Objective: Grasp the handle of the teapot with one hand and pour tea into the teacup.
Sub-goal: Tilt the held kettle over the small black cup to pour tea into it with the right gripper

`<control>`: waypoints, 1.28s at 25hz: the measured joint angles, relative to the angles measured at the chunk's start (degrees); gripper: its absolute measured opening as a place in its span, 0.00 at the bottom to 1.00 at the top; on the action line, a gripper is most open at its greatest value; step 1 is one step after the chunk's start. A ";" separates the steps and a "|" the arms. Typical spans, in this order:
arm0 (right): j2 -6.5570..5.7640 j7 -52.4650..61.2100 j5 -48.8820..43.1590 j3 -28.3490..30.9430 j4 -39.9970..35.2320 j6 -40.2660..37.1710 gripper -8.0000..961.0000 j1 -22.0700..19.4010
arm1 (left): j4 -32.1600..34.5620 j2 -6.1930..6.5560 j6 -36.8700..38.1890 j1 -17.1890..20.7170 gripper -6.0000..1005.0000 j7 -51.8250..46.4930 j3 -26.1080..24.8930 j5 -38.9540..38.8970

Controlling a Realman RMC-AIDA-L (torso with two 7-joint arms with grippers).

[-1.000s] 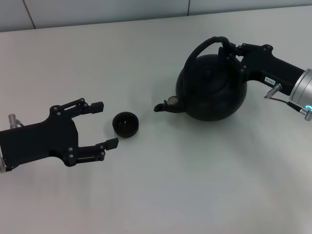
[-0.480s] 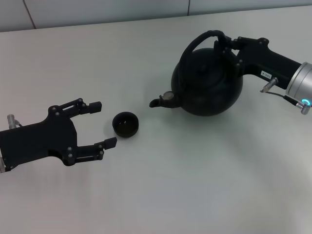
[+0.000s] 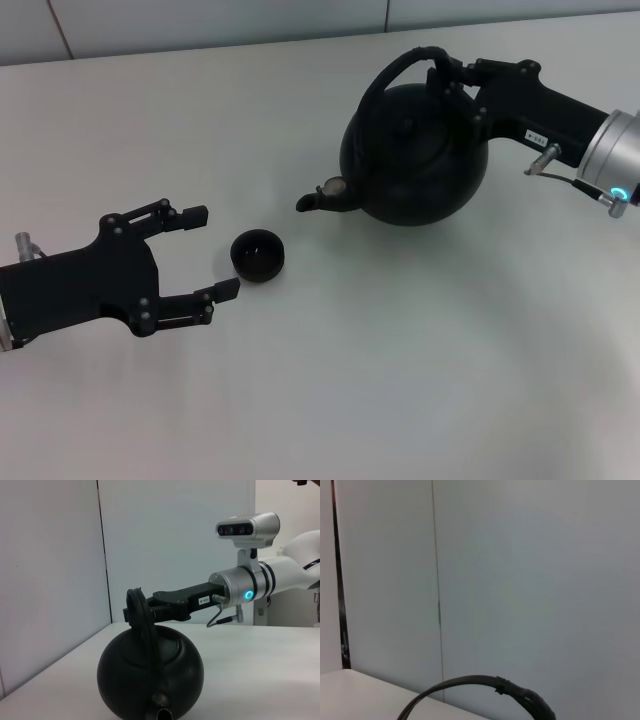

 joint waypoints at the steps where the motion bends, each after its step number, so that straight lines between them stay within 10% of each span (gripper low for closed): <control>1: -0.04 -0.01 -0.01 -0.24 -0.01 0.00 0.16 0.16 | 0.00 -0.02 0.00 0.01 0.84 0.00 0.00 0.00; 32: -0.17 0.33 -0.14 -5.36 -2.82 0.70 0.16 2.66 | 0.00 -0.29 0.04 0.60 0.84 0.71 0.00 0.00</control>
